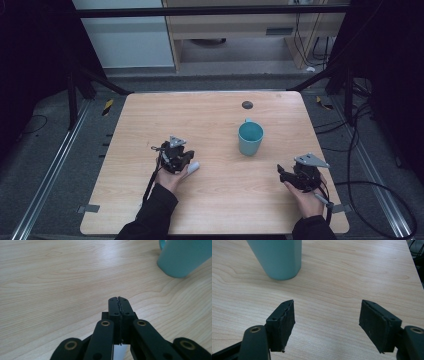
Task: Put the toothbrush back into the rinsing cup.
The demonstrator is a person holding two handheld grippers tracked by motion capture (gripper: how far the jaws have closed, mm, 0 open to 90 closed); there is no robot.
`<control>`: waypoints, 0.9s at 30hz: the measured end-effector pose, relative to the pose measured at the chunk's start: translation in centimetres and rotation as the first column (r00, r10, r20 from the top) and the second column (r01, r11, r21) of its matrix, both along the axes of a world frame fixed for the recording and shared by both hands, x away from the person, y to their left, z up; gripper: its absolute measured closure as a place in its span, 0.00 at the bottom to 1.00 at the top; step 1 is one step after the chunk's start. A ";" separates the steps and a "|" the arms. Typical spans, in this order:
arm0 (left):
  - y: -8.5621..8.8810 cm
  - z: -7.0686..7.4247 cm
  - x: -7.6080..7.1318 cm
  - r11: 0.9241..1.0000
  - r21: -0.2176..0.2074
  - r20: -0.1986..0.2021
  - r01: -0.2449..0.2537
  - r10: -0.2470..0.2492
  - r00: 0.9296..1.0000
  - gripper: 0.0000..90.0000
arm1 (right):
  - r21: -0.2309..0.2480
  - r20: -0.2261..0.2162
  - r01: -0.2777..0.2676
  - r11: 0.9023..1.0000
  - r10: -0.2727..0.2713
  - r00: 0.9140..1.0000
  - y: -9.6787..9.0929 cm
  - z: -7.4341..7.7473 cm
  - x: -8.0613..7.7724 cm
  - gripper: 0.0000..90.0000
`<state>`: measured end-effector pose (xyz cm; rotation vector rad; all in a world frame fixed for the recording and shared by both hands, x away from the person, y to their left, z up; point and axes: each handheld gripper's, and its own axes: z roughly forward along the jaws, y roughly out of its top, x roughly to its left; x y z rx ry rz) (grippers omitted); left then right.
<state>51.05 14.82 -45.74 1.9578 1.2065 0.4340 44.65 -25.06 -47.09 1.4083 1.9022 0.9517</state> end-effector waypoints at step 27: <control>-0.4 -2.0 -0.3 0.997 0.048 -0.066 0.052 -0.049 0.997 1.00 | -0.001 -0.003 0.000 1.000 0.000 1.000 0.1 0.0 0.0 0.32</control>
